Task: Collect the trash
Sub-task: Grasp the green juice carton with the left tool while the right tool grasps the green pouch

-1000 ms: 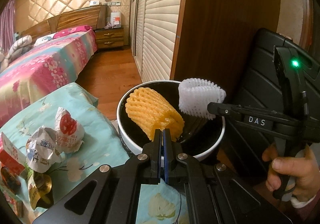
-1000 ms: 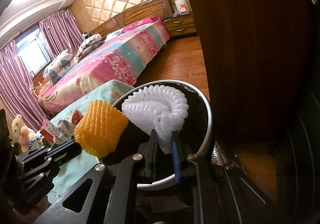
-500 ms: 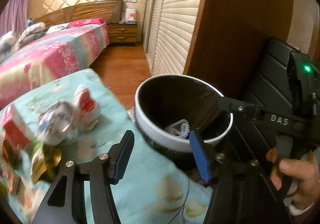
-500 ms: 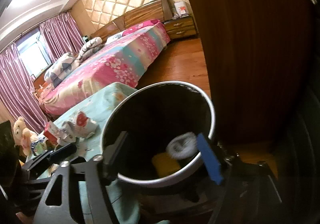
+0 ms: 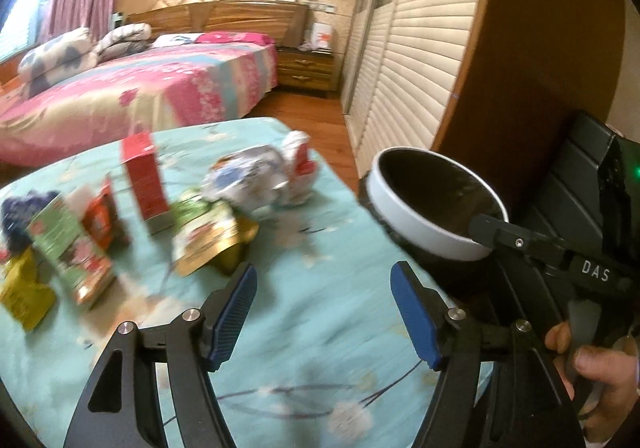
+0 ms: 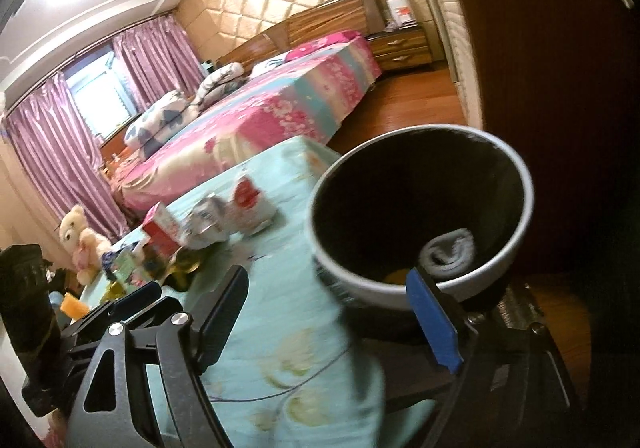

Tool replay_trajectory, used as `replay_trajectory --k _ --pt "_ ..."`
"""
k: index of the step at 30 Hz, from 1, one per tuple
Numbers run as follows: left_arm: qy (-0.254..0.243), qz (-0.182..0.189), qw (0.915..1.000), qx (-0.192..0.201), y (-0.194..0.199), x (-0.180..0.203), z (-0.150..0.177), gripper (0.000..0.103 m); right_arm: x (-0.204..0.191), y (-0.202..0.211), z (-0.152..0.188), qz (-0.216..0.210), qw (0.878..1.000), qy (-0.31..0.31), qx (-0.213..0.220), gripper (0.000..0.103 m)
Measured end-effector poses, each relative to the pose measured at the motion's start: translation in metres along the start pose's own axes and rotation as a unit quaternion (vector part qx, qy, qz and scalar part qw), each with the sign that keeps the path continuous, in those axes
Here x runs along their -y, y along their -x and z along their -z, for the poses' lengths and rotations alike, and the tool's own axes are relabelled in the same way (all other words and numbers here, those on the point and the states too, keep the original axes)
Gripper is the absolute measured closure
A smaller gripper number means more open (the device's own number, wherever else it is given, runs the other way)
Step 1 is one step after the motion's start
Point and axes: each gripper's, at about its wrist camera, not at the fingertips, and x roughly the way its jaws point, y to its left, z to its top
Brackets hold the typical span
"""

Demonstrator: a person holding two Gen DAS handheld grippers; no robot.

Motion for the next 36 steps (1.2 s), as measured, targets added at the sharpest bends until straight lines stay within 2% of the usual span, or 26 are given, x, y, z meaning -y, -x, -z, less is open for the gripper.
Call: replay_trajectory --k 9,20,26,36 --pt "0.036 -0.028 0.9990 -0.002 0.030 -0.030 0.018 0.034 -0.040 -0.018 0.019 -0.028 0.999 0.018 -0.021 0.020" --pt "0.076 -0.066 0.9949 -0.014 0.046 -0.068 0.025 0.034 -0.071 -0.039 0.029 -0.055 0.998 0.019 -0.039 0.020" --pt "0.107 -0.091 0.9900 -0.017 0.052 -0.094 0.025 0.034 -0.085 -0.056 0.028 -0.077 0.995 0.016 -0.053 0.020" --pt "0.158 -0.112 0.9810 -0.015 0.045 -0.132 0.012 0.032 -0.110 -0.088 0.018 -0.101 0.993 0.011 -0.066 0.020"
